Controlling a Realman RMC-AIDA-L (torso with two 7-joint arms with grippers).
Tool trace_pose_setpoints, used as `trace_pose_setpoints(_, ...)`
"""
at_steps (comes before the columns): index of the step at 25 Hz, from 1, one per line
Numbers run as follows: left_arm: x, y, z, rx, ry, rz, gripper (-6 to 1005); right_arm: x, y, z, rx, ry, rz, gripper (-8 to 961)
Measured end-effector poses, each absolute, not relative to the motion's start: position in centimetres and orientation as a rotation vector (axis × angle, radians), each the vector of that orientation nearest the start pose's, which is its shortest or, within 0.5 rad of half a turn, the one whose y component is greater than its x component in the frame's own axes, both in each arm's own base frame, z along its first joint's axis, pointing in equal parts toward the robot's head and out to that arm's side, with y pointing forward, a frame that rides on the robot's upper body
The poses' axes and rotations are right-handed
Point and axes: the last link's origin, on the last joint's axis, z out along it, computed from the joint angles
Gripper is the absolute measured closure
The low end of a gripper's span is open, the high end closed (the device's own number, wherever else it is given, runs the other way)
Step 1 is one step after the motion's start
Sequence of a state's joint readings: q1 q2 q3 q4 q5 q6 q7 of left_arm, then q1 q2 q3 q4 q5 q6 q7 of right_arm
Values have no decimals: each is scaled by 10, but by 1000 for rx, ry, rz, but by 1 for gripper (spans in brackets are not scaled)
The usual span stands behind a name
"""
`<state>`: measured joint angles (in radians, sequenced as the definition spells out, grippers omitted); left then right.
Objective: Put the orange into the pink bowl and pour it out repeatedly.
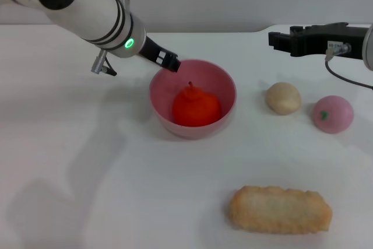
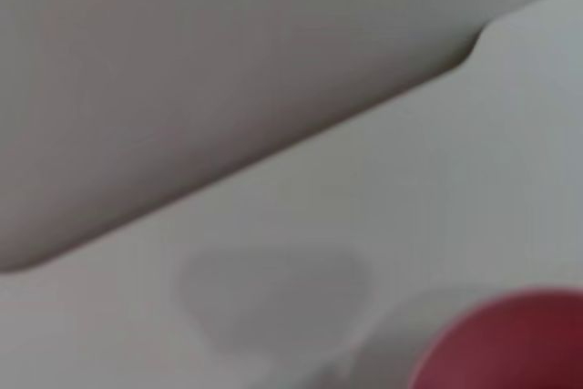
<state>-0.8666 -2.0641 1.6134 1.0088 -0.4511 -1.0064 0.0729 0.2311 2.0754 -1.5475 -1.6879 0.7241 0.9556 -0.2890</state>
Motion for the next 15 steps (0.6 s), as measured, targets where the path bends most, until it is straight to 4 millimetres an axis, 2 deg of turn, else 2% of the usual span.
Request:
trace_pose_setpoints(4, -121, 436, -38, -2231, -909, 84, 381, 161, 352, 28, -2171, 963, 342, 501)
trace_pose_setpoints(7, -118, 439, -27, -2198, -866, 14, 333, 162, 354, 32, -2148, 932, 367, 490)
trace_pose_setpoints(8, -114, 442, -10, -2145, -806, -72, 317, 162, 355, 34, -2139, 920, 374, 487)
trace_pose_setpoints(9, -115, 442, -4, -2124, -780, -103, 301, 162, 355, 35, -2132, 900, 378, 483)
trace_pose_setpoints(11, -114, 442, 1, -2107, -757, -135, 268, 166, 357, 40, -2100, 842, 391, 476)
trace_pose_setpoints(12, -118, 439, 13, -2056, -692, -229, 252, 167, 357, 42, -2088, 821, 394, 473)
trace_pose_setpoints(15, -125, 435, 23, -1996, -631, -328, 204, 172, 357, 47, -2030, 733, 414, 462)
